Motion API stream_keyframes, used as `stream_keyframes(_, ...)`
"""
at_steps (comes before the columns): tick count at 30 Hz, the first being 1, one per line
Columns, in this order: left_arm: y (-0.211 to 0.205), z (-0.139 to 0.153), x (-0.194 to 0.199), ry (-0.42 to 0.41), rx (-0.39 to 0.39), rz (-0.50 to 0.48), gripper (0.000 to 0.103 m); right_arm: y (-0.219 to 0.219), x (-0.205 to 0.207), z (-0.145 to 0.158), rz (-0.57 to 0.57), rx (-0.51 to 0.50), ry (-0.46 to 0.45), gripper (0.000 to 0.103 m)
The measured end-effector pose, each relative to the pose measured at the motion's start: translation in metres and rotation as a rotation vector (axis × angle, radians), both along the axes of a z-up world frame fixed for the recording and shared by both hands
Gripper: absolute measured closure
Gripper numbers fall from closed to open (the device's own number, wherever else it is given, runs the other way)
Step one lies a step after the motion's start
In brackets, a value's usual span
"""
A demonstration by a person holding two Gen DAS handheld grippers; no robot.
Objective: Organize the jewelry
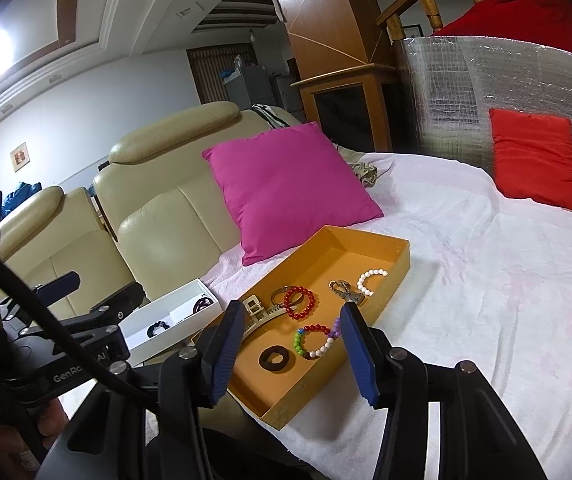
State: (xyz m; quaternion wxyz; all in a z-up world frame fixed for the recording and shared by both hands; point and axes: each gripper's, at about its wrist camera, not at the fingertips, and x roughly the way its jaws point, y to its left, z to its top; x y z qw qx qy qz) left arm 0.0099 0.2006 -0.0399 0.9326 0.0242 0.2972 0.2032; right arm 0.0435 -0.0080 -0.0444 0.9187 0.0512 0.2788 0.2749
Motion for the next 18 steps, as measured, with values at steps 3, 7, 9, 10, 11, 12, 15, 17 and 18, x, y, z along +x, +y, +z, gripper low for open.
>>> stream_keyframes(3, 0.003, -0.002, 0.003, 0.004, 0.0, 0.008, 0.013, 0.003, 0.004, -0.002, 0.002, 0.002, 0.01, 0.049)
stream_keyframes(7, 0.006, -0.006, 0.007, 0.014, -0.001, 0.016, 0.013, 0.007, 0.01, -0.005, 0.005, 0.005, 0.018, 0.049)
stream_keyframes(9, 0.006, -0.007, 0.008, 0.018, -0.001, 0.018, 0.013, 0.008, 0.013, -0.006, 0.008, 0.008, 0.022, 0.049)
stream_keyframes(10, 0.006, -0.007, 0.009, 0.019, 0.0, 0.02, 0.013, 0.009, 0.014, -0.007, 0.008, 0.009, 0.023, 0.049)
stream_keyframes(11, 0.005, -0.008, 0.01, 0.021, 0.0, 0.019, 0.013, 0.008, 0.015, -0.008, 0.008, 0.011, 0.025, 0.049)
stream_keyframes(12, 0.005, -0.009, 0.01, 0.019, -0.001, 0.016, 0.013, 0.008, 0.016, -0.008, 0.009, 0.013, 0.027, 0.049)
stream_keyframes(15, -0.007, -0.006, 0.015, -0.002, 0.015, -0.008, 0.013, 0.003, 0.018, -0.009, -0.002, 0.018, 0.027, 0.049)
stream_keyframes(17, -0.02, -0.005, 0.023, 0.003, -0.005, -0.057, 0.013, -0.01, 0.02, -0.01, -0.035, 0.029, 0.021, 0.049)
stream_keyframes(18, -0.031, -0.006, 0.031, 0.016, -0.029, -0.096, 0.013, -0.018, 0.021, -0.01, -0.052, 0.038, 0.023, 0.049)
